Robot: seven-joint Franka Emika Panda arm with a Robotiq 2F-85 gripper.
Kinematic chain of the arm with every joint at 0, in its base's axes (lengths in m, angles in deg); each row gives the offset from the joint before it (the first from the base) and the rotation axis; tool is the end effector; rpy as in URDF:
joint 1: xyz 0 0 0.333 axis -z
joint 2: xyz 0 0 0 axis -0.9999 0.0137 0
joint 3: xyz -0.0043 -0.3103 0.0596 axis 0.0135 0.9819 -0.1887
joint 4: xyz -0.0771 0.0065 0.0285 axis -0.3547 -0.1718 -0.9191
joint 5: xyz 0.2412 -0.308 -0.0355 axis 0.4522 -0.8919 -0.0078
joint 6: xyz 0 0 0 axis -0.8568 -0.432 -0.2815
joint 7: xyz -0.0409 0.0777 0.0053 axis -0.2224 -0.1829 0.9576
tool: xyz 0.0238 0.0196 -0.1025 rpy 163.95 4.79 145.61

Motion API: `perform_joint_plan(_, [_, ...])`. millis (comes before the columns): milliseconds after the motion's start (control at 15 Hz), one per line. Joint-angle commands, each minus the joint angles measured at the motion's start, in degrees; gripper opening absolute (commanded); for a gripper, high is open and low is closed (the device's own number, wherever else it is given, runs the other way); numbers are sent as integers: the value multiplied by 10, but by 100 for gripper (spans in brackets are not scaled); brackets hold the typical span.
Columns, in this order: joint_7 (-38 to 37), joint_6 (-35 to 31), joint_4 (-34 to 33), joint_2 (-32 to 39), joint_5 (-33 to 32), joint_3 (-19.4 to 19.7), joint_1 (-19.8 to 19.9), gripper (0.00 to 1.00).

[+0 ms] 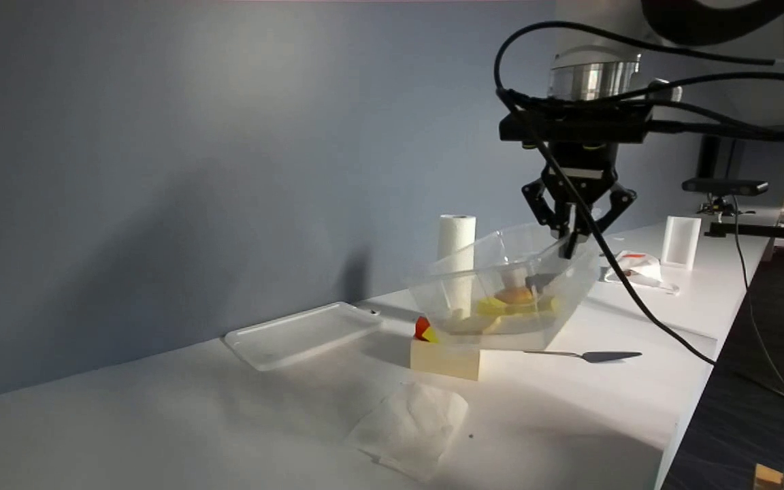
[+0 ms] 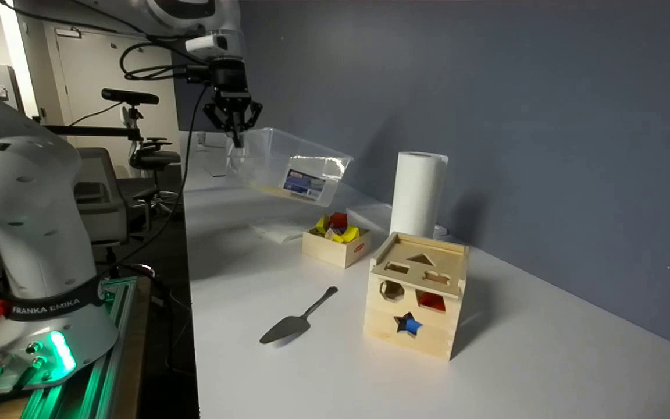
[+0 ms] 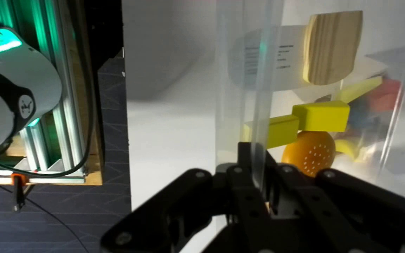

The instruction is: Move the storage bin to the front of the counter

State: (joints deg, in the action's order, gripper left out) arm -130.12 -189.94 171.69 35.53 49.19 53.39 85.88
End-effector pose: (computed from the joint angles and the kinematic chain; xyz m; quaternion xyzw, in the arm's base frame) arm 0.3132 0.1228 0.5353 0.7300 -0.6744 0.1065 0.0295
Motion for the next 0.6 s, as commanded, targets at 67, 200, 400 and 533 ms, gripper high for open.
perform_joint_plan(67, [4, 6, 34, -38, 5, -5, 7, 7])
perform_joint_plan(200, [4, 6, 35, -39, 4, -5, 7, 7])
perform_joint_plan(400, [4, 5, 31, -26, 4, -5, 6, 2])
perform_joint_plan(533, [-3, -5, 49, -28, 11, -5, 6, 2])
